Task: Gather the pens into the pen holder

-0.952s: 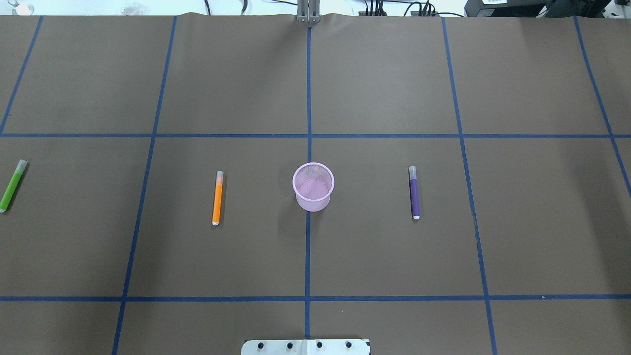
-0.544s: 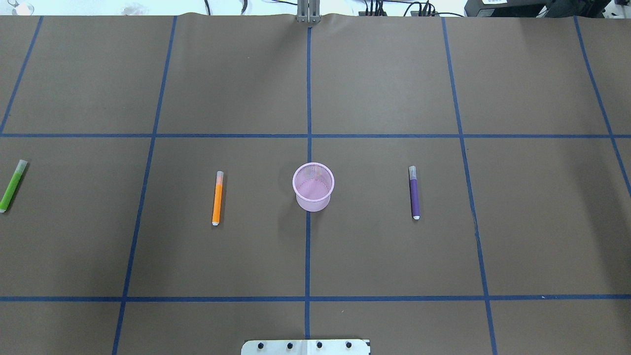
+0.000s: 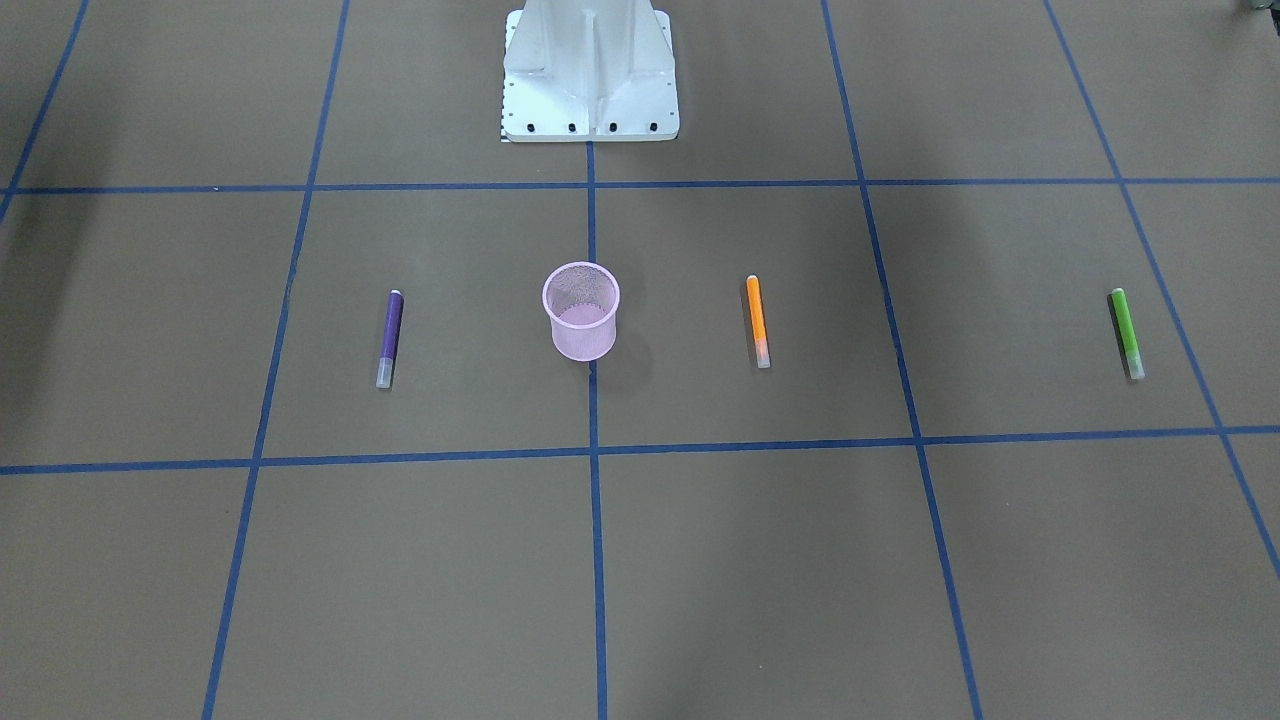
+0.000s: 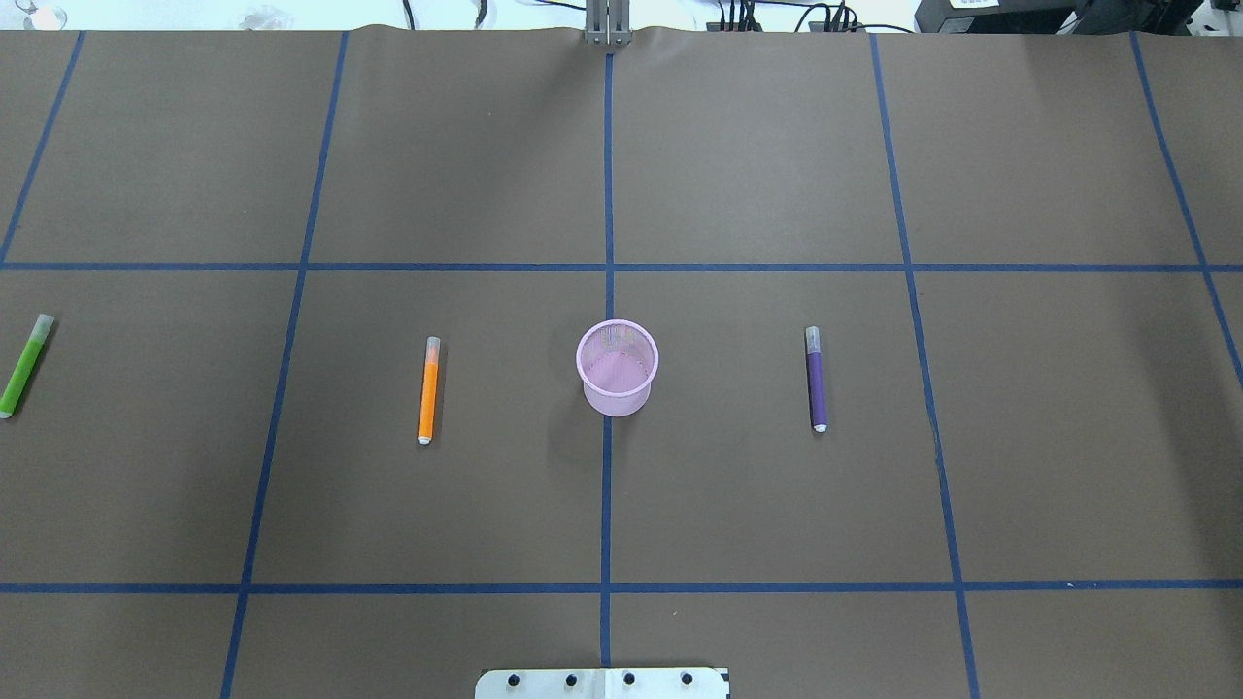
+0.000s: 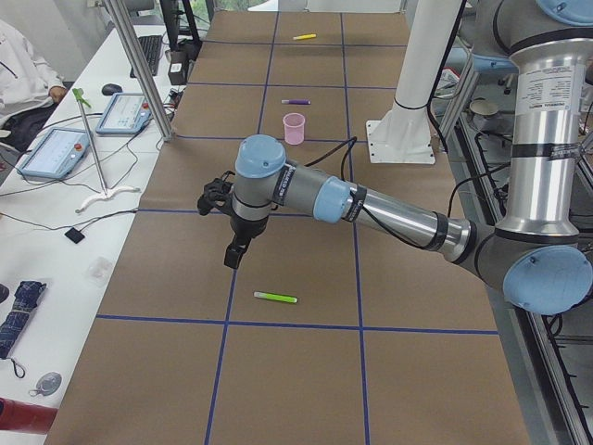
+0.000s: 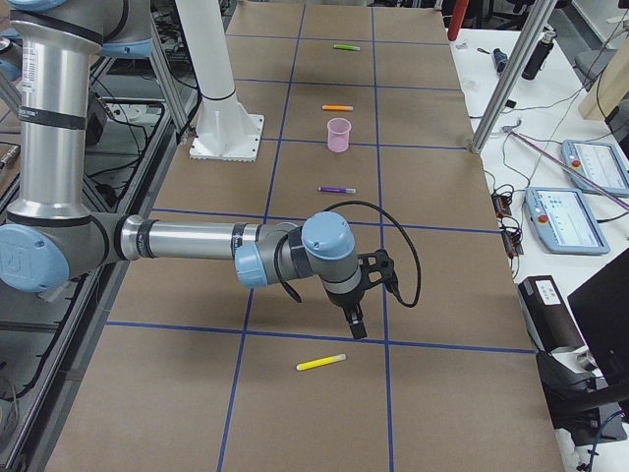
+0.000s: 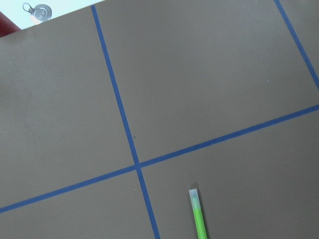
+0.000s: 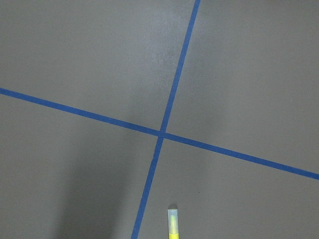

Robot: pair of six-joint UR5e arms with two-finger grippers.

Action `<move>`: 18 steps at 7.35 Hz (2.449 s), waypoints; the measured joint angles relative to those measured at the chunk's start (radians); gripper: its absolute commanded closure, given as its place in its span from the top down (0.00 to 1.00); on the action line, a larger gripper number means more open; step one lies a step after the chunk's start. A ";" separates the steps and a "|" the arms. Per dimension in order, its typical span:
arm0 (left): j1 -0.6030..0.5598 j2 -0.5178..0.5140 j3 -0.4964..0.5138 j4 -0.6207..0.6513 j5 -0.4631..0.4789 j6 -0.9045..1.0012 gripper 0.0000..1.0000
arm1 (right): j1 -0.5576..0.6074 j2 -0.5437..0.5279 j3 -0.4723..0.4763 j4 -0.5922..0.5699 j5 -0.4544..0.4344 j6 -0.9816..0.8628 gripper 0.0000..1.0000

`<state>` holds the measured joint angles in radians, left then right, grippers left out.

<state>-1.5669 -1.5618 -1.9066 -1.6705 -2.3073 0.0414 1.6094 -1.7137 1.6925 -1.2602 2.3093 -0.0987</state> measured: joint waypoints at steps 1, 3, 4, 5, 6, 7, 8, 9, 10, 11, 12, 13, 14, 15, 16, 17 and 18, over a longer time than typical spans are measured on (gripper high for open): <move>0.000 0.009 0.001 -0.038 0.000 -0.002 1.00 | -0.008 0.000 -0.084 0.095 0.019 0.003 0.99; 0.001 0.016 0.001 -0.065 -0.001 -0.005 1.00 | -0.046 0.001 -0.228 0.298 0.046 0.116 0.97; 0.001 0.017 0.001 -0.068 -0.001 -0.006 1.00 | -0.088 -0.003 -0.273 0.397 0.036 0.220 0.97; 0.002 0.017 0.000 -0.068 -0.001 -0.006 1.00 | -0.141 -0.005 -0.326 0.502 0.003 0.307 0.94; 0.002 0.017 -0.002 -0.070 -0.001 -0.006 1.00 | -0.190 -0.005 -0.379 0.601 -0.040 0.372 0.84; 0.002 0.017 -0.003 -0.072 -0.001 -0.006 1.00 | -0.220 -0.008 -0.414 0.665 -0.064 0.405 0.75; 0.001 0.017 -0.003 -0.073 -0.001 -0.006 1.00 | -0.234 -0.014 -0.431 0.694 -0.072 0.417 0.73; 0.001 0.017 -0.004 -0.074 -0.001 -0.006 1.00 | -0.243 -0.024 -0.437 0.704 -0.075 0.418 0.72; 0.001 0.017 -0.004 -0.075 -0.001 -0.006 1.00 | -0.248 -0.034 -0.440 0.706 -0.076 0.417 0.70; 0.001 0.017 -0.005 -0.075 -0.001 -0.006 1.00 | -0.257 -0.040 -0.440 0.706 -0.079 0.415 0.69; 0.001 0.017 -0.006 -0.075 -0.001 -0.006 1.00 | -0.270 -0.041 -0.441 0.706 -0.084 0.414 0.66; 0.001 0.017 -0.007 -0.075 -0.001 -0.006 1.00 | -0.283 -0.040 -0.444 0.705 -0.092 0.413 0.64; 0.001 0.017 -0.007 -0.075 -0.001 -0.006 1.00 | -0.294 -0.036 -0.451 0.705 -0.107 0.413 0.54; 0.001 0.017 -0.008 -0.075 -0.001 -0.006 1.00 | -0.303 -0.030 -0.460 0.705 -0.119 0.413 0.43; 0.001 0.017 -0.009 -0.075 -0.001 -0.006 1.00 | -0.308 -0.026 -0.465 0.705 -0.124 0.413 0.42; 0.002 0.017 -0.009 -0.075 -0.001 -0.005 1.00 | -0.310 -0.025 -0.468 0.705 -0.126 0.413 0.43; 0.002 0.017 -0.009 -0.076 -0.001 -0.005 1.00 | -0.313 -0.024 -0.472 0.704 -0.128 0.413 0.43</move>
<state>-1.5652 -1.5447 -1.9158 -1.7460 -2.3087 0.0366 1.2967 -1.7374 1.2207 -0.5560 2.1815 0.3145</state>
